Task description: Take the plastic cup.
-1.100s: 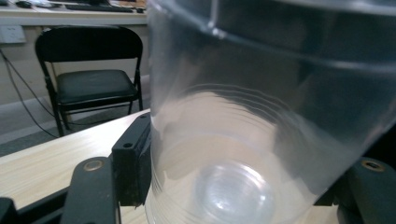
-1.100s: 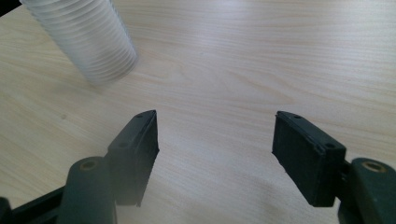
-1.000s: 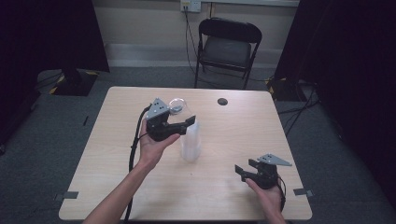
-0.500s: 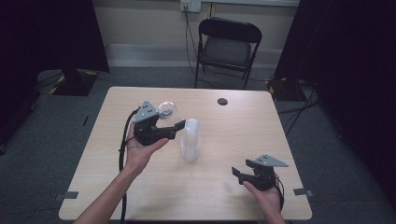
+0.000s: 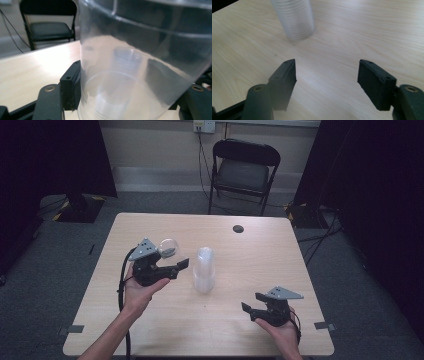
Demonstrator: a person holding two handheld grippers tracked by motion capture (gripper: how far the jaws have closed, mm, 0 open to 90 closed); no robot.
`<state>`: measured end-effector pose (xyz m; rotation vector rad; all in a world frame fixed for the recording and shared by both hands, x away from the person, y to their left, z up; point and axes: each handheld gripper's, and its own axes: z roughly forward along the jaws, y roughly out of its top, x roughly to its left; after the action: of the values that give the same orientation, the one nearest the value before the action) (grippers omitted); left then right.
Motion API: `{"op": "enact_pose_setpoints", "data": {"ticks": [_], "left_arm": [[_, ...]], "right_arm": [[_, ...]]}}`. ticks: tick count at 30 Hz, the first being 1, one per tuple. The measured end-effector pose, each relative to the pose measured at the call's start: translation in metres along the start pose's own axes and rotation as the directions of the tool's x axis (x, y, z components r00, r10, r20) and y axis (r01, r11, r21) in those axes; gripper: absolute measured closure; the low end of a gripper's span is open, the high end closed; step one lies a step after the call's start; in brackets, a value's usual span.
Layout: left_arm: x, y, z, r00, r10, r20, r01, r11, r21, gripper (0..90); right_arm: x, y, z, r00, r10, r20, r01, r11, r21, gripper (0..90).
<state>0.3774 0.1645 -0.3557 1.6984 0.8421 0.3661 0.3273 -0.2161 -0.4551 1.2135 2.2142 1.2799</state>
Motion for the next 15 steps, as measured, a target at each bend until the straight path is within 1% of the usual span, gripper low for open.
{"op": "enact_pose_setpoints", "data": {"ticks": [1, 2, 3, 4, 5, 6, 7, 8, 9, 10, 11, 12, 13, 14, 15], "left_arm": [[0.0, -0.002, -0.001, 0.9999, -0.013, 0.005, 0.013, 0.9999, 0.011, 33.8], [0.0, -0.002, -0.002, 0.9999, -0.014, 0.005, 0.014, 0.9996, 0.025, 33.8], [0.0, -0.004, -0.003, 0.9997, -0.025, 0.008, 0.024, 0.9989, 0.04, 33.8], [-0.001, -0.005, -0.004, 0.9995, -0.03, 0.013, 0.029, 0.9985, 0.047, 33.8], [-0.002, -0.007, -0.006, 0.9988, -0.042, 0.026, 0.04, 0.9977, 0.055, 34.0], [-0.002, -0.007, -0.006, 0.9988, -0.042, 0.026, 0.04, 0.9977, 0.055, 34.0], [-0.002, -0.01, -0.008, 0.9976, -0.058, 0.037, 0.056, 0.9963, 0.065, 33.9], [-0.002, -0.011, -0.008, 0.9955, -0.08, 0.051, 0.076, 0.9948, 0.068, 33.9], [-0.005, -0.016, -0.008, 0.9907, -0.114, 0.074, 0.108, 0.9906, 0.084, 33.9], [-0.005, -0.016, -0.008, 0.9907, -0.114, 0.074, 0.108, 0.9906, 0.084, 33.9], [-0.007, -0.017, -0.007, 0.9889, -0.115, 0.094, 0.105, 0.9886, 0.108, 33.9], [-0.009, -0.019, -0.006, 0.9874, -0.118, 0.106, 0.106, 0.9879, 0.113, 33.9], [-0.01, -0.021, -0.006, 0.9859, -0.124, 0.112, 0.111, 0.9868, 0.118, 34.0], [-0.011, -0.023, -0.006, 0.9843, -0.13, 0.12, 0.114, 0.9853, 0.127, 34.0], [-0.012, -0.025, -0.005, 0.9826, -0.139, 0.123, 0.122, 0.9829, 0.139, 34.0]], "right_arm": [[0.002, 0.0, 0.001, 0.9998, -0.001, -0.019, 0.001, 1.0, 0.006, 33.2], [0.002, 0.0, 0.001, 0.9998, -0.001, -0.019, 0.001, 1.0, 0.006, 33.2], [0.003, 0.0, 0.002, 0.9998, -0.003, -0.022, 0.003, 1.0, 0.005, 34.1], [0.004, 0.0, 0.003, 0.9994, -0.008, -0.033, 0.009, 1.0, 0.008, 35.0], [0.006, 0.002, 0.004, 0.9989, -0.024, -0.039, 0.025, 1.0, 0.004, 37.3], [0.006, 0.002, 0.004, 0.9989, -0.024, -0.039, 0.025, 1.0, 0.004, 37.3], [0.012, 0.003, 0.005, 0.9979, -0.048, -0.043, 0.048, 0.999, -0.014, 37.8], [0.012, 0.003, 0.005, 0.9979, -0.048, -0.043, 0.048, 0.999, -0.014, 37.8], [0.017, 0.005, 0.005, 0.997, -0.065, -0.042, 0.064, 0.997, -0.032, 38.3], [0.017, 0.005, 0.005, 0.997, -0.065, -0.042, 0.064, 0.997, -0.032, 38.3], [0.019, 0.005, 0.006, 0.9965, -0.072, -0.043, 0.07, 0.997, -0.044, 38.3], [0.023, 0.006, 0.006, 0.9955, -0.081, -0.048, 0.078, 0.995, -0.058, 38.3], [0.028, 0.007, 0.006, 0.9935, -0.097, -0.059, 0.092, 0.993, -0.078, 38.5], [0.028, 0.007, 0.006, 0.9935, -0.097, -0.059, 0.092, 0.993, -0.078, 38.5], [0.031, 0.007, 0.006, 0.9921, -0.105, -0.069, 0.098, 0.991, -0.092, 38.6]]}}
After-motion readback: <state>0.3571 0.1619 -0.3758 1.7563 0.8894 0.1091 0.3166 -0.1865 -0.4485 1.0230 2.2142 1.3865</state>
